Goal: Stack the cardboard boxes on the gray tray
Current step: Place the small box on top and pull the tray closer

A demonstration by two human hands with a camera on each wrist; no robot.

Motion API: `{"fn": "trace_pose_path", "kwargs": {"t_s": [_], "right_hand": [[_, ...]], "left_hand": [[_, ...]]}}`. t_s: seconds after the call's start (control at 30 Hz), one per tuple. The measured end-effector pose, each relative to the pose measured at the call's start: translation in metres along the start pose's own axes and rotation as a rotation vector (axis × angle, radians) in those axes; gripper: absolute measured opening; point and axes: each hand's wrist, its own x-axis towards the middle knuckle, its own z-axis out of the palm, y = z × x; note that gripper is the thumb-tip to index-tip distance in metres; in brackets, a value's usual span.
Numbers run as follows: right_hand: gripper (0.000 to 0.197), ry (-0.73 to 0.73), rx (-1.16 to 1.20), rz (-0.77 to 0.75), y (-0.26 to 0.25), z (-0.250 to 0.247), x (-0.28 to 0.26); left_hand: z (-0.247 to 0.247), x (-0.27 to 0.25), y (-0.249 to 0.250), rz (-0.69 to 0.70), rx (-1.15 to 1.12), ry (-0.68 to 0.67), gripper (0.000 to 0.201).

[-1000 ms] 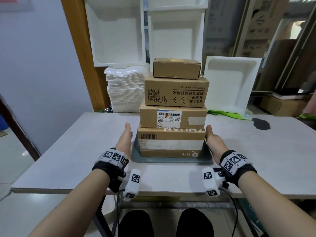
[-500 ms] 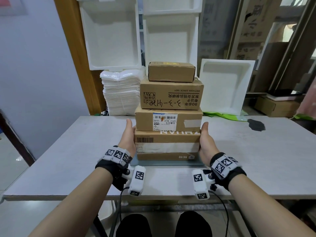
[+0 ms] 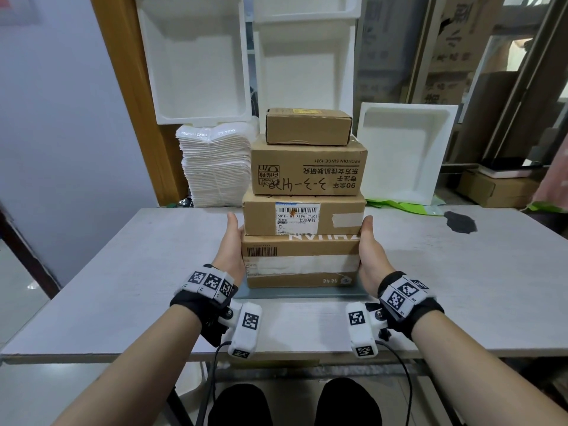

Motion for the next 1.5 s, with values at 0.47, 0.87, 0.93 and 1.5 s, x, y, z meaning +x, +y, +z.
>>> {"fn": "trace_pose_path", "kwargs": {"t_s": [0.47,0.87,0.93,1.5], "right_hand": [[0.064,0.001,-0.013,-0.125,-0.028,0.004,-0.012],[0.056,0.020,-0.068,-0.135,-0.035,0.012,-0.023],[0.058,0.018,-0.073,-0.133,-0.035,0.012,-0.024],[0.073,-0.078,-0.094,-0.295,-0.104,0.020,-0.039]], "left_hand": [[0.006,-0.004,0.031,0.208,0.031,-0.033,0.081],[0.007,-0.002,0.027,0.189,0.098,-0.040,0.078],[0.006,-0.002,0.026,0.190,0.116,-0.036,0.076],[0.023,-0.016,0.091,0.380,0.149,-0.113,0.085]]}}
